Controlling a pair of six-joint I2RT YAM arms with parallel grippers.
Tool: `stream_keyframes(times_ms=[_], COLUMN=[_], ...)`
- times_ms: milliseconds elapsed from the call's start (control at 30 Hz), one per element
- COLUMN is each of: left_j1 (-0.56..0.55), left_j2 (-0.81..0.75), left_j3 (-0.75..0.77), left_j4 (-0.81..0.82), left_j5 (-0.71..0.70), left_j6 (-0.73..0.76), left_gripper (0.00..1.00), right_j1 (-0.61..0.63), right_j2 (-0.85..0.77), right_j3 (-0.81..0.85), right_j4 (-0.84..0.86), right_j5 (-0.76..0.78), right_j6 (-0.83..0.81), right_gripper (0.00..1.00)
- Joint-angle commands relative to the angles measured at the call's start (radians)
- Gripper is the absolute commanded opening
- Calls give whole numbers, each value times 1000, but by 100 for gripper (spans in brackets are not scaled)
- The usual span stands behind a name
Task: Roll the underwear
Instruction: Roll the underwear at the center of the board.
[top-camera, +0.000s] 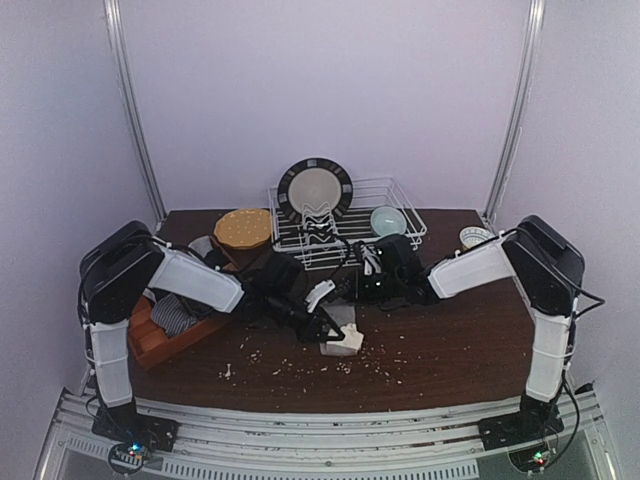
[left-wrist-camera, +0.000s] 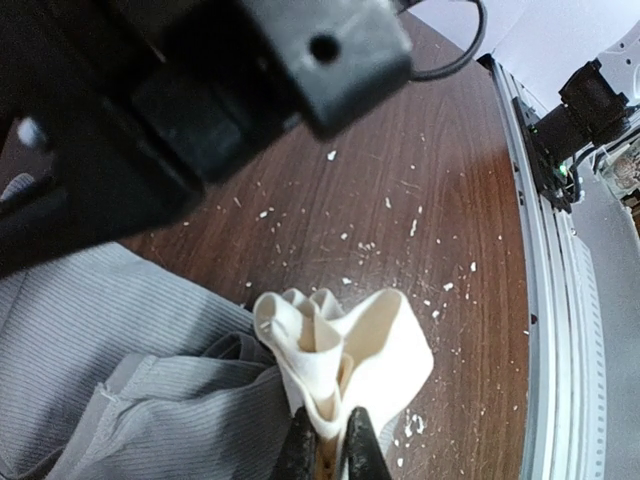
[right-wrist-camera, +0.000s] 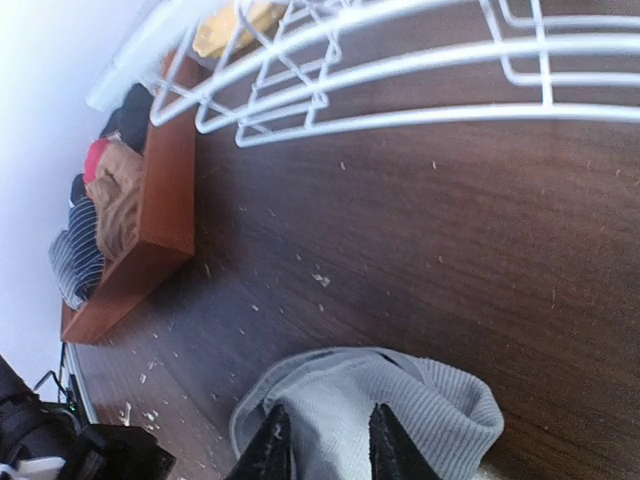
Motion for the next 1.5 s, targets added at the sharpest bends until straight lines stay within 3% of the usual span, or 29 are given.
stream_keyframes(times_ms=[0, 300, 733, 1000, 1167, 1333, 1467], left_j1=[3, -23, -98, -79, -59, -40, -17], left_j2=[3, -54, -21, 50, 102, 149, 179], left_j3=[-10, -97, -28, 56, 100, 143, 165], left_j4=[29, 143, 35, -27, -73, -107, -132], left_j5=[26, 83, 49, 80, 130, 203, 268], left_j6=[-10, -144, -242, -360, -396, -446, -496], left_gripper=[0, 0, 0, 0, 0, 0, 0], right_j1=[24, 79, 189, 188, 189, 229, 293], right_j2=[21, -129, -320, -527, -662, -788, -787], right_j3=[3, -230, -424, -412, -407, -447, -440], right_j4=[-93, -161, -217, -394, -494, -447, -445], right_j5=[-14, 73, 177, 294, 368, 272, 209], right_j6=[-44, -56, 24, -10, -64, -249, -394], right_gripper=[22, 16, 15, 37, 43, 46, 47])
